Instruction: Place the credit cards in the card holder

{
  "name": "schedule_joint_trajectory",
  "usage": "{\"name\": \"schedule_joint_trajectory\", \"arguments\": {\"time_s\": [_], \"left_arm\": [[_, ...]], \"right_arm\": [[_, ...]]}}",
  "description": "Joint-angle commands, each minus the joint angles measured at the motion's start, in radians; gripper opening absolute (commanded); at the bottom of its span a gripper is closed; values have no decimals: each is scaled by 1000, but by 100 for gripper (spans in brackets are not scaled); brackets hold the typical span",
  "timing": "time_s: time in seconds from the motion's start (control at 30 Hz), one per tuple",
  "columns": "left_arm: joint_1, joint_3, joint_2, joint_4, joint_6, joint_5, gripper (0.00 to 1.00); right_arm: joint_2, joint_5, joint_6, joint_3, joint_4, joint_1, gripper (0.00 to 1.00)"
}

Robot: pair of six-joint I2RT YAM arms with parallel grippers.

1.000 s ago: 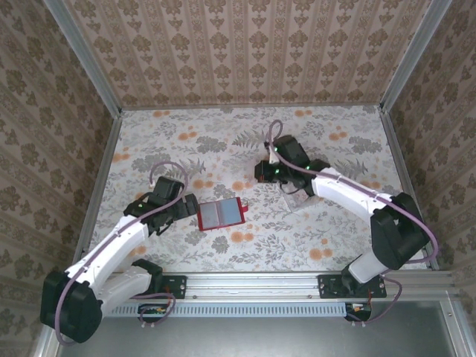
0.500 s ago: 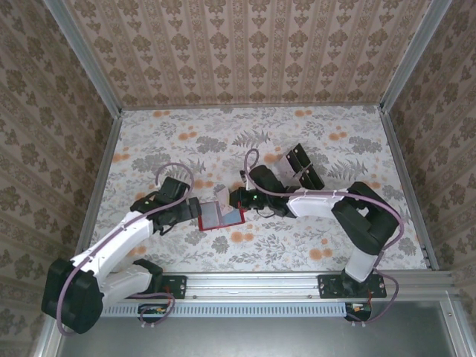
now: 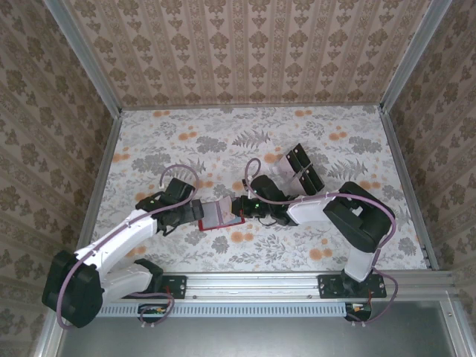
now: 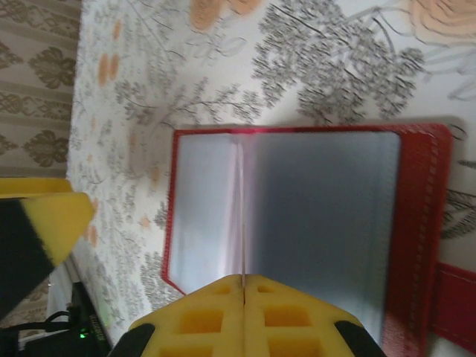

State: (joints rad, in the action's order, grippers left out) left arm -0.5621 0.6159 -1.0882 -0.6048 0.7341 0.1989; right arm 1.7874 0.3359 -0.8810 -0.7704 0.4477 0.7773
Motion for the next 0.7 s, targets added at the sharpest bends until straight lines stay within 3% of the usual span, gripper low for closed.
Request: {"name": "schedule_joint_trajectory", "arguments": {"time_s": [0.0,0.67], "left_arm": [[-12,-5,-15,-13,13,31,100],[-100,7,-117,67,21,55,100]], "right_arm": [[21,-41,-10,22,32,4,0],[20,1,-88,60,132,-5,0]]}}
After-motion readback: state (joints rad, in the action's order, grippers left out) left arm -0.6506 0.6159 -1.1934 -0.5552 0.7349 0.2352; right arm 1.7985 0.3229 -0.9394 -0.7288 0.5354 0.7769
